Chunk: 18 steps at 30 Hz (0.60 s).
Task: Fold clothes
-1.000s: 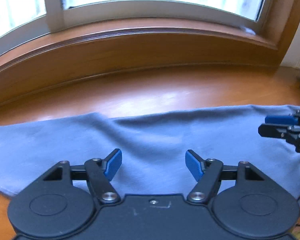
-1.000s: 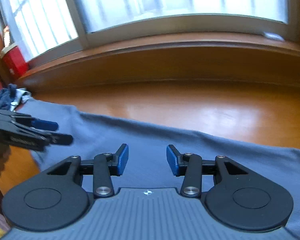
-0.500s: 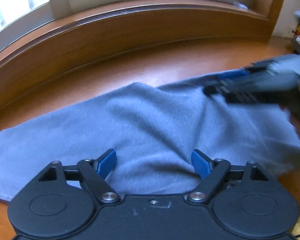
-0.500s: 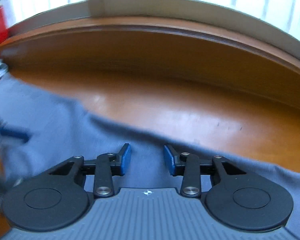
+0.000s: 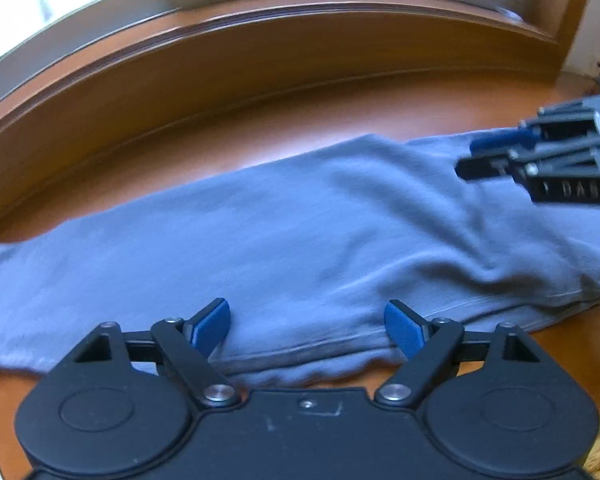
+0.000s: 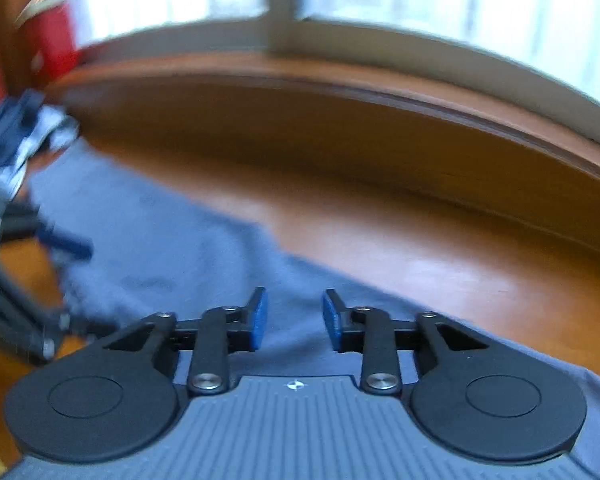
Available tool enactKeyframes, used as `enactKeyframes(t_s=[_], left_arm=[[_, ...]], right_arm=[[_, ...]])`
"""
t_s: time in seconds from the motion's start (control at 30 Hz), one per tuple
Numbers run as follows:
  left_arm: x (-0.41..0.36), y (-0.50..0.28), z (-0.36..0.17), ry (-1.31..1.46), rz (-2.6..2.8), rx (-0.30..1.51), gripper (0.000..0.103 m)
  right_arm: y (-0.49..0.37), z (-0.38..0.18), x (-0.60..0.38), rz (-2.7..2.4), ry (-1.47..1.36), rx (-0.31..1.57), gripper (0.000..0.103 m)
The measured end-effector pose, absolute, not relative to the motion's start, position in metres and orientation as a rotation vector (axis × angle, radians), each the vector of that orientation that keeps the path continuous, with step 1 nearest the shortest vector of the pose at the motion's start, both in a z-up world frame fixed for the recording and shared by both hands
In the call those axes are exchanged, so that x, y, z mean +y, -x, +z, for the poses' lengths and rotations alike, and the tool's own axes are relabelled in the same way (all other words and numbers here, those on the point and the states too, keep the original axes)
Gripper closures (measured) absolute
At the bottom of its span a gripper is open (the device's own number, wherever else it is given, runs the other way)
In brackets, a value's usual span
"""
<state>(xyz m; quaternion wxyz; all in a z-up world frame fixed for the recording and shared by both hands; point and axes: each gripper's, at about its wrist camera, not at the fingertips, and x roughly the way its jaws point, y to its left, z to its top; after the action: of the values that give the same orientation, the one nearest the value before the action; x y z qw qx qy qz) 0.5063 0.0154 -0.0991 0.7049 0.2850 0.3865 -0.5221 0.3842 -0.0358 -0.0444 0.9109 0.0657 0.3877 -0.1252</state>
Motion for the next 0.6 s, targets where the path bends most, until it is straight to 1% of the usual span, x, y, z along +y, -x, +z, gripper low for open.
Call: enactKeyframes(t_s=[0.13, 0.2, 0.3, 0.37, 0.47, 0.6], left_arm=[[0.026, -0.508, -0.098, -0.625, -1.159, 0.859, 0.019], [0.028, -0.502, -0.099, -0.643, -1.158, 0.840, 0.018], [0.031, -0.500, -0.097, -0.643, -1.154, 0.836, 0.018], [0.032, -0.503, -0.093, -0.622, -1.147, 0.849, 0.018], [0.030, -0.504, -0.084, -0.561, -1.188, 0.862, 0.019], [0.001, -0.493, -0.065, -0.432, -1.344, 0.863, 0.018]], right_arm=[[-0.418, -0.064, -0.034, -0.225, -0.187, 0.808, 0.076], [-0.428, -0.065, -0.033, -0.240, -0.188, 0.761, 0.077], [-0.436, -0.062, -0.043, -0.269, -0.257, 0.740, 0.077], [-0.428, -0.055, -0.045, -0.285, -0.317, 0.711, 0.076], [-0.393, -0.043, -0.043, -0.339, -0.330, 0.677, 0.073], [-0.343, -0.038, -0.047, -0.488, -0.336, 0.657, 0.071]])
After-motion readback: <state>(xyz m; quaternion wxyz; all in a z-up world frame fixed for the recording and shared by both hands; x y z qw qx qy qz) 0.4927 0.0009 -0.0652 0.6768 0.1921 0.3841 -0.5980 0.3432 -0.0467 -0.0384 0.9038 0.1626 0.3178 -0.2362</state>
